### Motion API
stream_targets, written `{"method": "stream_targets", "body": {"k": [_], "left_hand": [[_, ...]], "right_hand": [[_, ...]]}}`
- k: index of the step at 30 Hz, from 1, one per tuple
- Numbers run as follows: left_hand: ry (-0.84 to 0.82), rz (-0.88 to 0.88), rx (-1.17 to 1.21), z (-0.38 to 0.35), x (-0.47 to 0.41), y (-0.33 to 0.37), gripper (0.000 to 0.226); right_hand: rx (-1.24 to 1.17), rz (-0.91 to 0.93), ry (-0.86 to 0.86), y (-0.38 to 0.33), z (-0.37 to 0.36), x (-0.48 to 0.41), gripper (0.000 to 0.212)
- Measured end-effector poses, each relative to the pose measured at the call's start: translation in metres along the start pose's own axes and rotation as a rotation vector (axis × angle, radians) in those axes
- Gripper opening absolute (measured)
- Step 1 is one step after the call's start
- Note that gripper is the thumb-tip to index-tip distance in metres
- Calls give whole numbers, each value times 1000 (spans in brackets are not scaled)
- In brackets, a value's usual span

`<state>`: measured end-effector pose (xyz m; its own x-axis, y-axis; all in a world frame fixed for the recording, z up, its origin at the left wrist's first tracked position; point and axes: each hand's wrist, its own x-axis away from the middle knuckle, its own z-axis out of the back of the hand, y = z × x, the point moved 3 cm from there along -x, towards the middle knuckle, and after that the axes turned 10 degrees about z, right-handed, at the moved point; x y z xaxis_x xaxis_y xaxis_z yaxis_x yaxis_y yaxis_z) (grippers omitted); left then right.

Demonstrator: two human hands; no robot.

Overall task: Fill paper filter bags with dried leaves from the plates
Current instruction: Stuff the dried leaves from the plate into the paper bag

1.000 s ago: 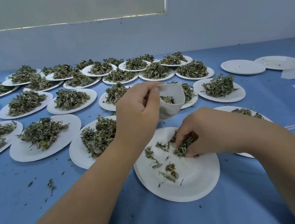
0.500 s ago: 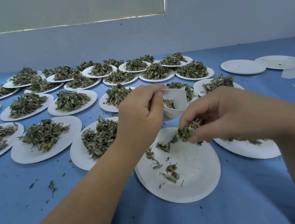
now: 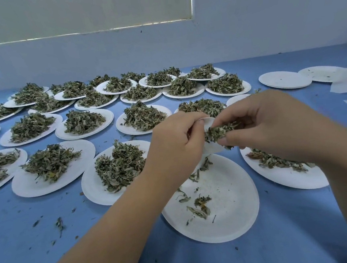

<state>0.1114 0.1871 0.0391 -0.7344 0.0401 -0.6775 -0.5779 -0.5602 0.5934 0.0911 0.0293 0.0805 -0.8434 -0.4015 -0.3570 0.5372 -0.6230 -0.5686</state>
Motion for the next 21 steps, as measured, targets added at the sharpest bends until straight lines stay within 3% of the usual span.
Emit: {"method": "stream_targets", "body": {"k": [6, 13, 16, 21], "left_hand": [[-47, 75, 87, -3, 2, 2, 21], [-90, 109, 160, -7, 4, 6, 24], [-103, 112, 146, -7, 4, 7, 23], [-113, 184, 194, -5, 3, 5, 26]], "right_hand": [[256, -42, 14, -2, -8, -2, 17], [356, -38, 121, -1, -19, -1, 17], [440, -24, 83, -4, -23, -3, 10], [293, -12, 146, -6, -19, -3, 13]]}}
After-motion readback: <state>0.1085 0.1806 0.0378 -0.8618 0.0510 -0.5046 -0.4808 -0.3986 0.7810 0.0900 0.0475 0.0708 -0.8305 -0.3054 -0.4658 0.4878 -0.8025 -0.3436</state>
